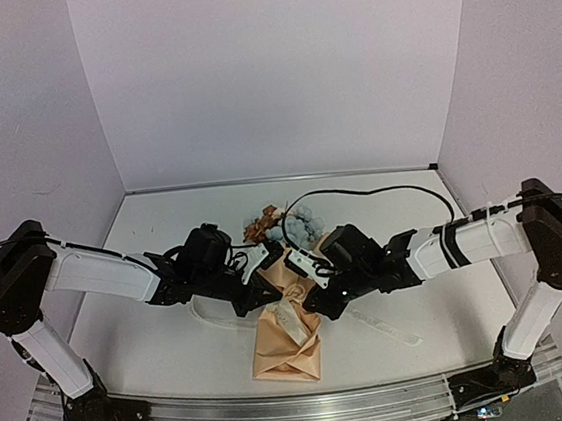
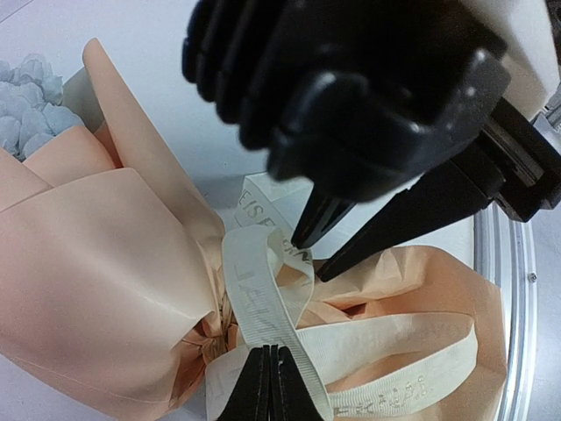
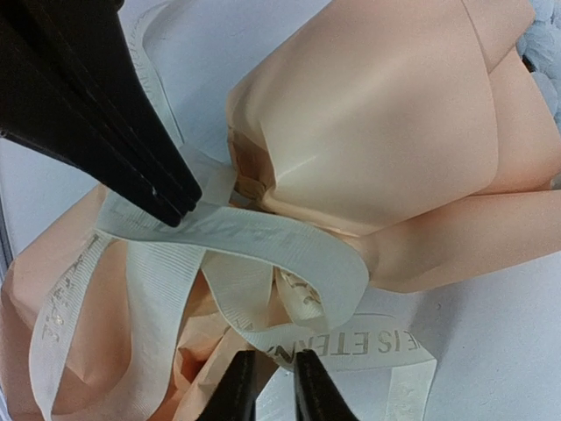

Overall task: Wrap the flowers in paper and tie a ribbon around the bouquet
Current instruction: Cross the half-tied ribbon over the folded bouquet.

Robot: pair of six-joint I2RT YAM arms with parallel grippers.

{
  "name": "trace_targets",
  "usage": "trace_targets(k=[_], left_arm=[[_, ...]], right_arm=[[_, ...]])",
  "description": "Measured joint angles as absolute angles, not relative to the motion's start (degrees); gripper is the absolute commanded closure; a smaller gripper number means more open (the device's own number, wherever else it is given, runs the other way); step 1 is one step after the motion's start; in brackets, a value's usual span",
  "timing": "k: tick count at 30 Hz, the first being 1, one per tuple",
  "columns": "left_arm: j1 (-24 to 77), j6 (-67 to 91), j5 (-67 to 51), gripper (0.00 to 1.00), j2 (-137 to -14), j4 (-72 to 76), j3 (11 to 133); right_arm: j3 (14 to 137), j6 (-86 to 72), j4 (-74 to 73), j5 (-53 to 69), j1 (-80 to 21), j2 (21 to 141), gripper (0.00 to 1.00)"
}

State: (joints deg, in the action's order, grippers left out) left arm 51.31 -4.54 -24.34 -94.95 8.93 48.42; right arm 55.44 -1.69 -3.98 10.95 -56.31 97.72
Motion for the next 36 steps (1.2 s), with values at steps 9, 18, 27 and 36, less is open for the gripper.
trace_targets(k=[9, 18, 27, 36], left_arm=[[51.31, -4.55, -24.33, 0.98, -95.09, 8.88, 48.86], [51.31, -4.54, -24.32, 0.93, -95.13, 8.88, 49.19], [51.31, -4.48, -23.48, 0.66, -95.13, 8.66, 49.53], [51.31, -4.62, -22.33, 0.66, -95.11, 6.0, 51.93]], right_arm=[[56.34, -1.8, -5.01, 11.04, -56.31, 97.84, 1.0], [58.52, -3.26, -7.98, 12.16, -56.34, 96.57, 1.0], [58.11, -3.11, -8.65, 11.05, -56.25, 95.7, 0.73], [46.93, 0.19, -2.96, 8.66, -51.77, 88.81, 0.41]])
